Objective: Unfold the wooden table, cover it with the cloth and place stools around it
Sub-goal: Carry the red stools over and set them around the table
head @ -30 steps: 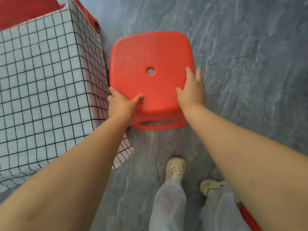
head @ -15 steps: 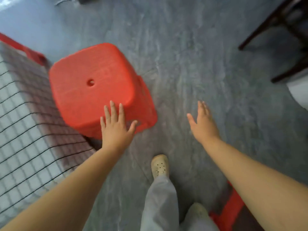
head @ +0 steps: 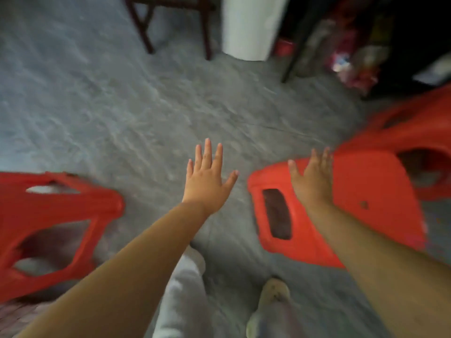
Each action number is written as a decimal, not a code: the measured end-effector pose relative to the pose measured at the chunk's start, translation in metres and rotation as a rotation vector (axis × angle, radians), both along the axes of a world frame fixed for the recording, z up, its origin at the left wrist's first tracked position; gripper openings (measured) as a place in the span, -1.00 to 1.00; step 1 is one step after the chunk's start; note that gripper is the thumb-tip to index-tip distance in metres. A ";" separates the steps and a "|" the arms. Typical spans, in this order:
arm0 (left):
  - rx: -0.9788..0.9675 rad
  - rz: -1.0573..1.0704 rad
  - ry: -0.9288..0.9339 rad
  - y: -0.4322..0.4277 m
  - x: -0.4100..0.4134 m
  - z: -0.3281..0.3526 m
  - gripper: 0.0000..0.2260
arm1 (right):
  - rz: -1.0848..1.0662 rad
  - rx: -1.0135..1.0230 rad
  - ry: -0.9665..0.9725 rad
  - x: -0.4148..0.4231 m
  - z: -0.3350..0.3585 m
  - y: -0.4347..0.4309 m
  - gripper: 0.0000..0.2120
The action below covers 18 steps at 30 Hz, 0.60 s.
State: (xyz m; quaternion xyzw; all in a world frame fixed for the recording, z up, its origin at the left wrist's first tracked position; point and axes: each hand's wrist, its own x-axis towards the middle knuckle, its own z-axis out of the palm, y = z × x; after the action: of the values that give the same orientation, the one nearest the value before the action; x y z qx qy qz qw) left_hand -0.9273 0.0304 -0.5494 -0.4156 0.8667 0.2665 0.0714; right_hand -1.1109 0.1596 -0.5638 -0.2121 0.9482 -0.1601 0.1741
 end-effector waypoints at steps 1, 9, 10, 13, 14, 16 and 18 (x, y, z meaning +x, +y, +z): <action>-0.008 -0.062 0.001 0.019 -0.026 0.001 -0.34 | -0.054 0.003 0.006 -0.019 0.003 0.033 -0.31; -0.080 -0.449 -0.034 0.115 -0.191 -0.014 -0.29 | -0.487 0.005 -0.088 -0.103 -0.002 0.219 -0.23; -0.085 -0.483 -0.050 0.121 -0.206 -0.019 -0.28 | -0.555 -0.005 -0.123 -0.103 -0.005 0.233 -0.21; -0.082 -0.556 -0.124 0.131 -0.246 -0.035 -0.20 | -0.725 -0.049 -0.179 -0.090 -0.014 0.260 -0.10; -0.076 -0.571 -0.146 0.132 -0.258 -0.039 -0.17 | -0.779 -0.072 -0.203 -0.082 -0.017 0.262 -0.03; -0.021 -0.561 -0.170 0.134 -0.277 -0.046 -0.10 | -0.912 -0.124 -0.273 -0.067 -0.023 0.260 0.08; 0.059 -0.519 -0.182 0.135 -0.288 -0.052 -0.04 | -1.059 -0.215 -0.348 -0.053 -0.031 0.250 0.13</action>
State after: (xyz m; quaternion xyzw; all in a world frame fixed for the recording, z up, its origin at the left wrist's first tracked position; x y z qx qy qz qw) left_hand -1.2151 0.1649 -0.6018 -0.1994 0.9261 0.2259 0.2272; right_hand -1.1641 0.4097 -0.5949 0.3055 0.8608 -0.3538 0.2013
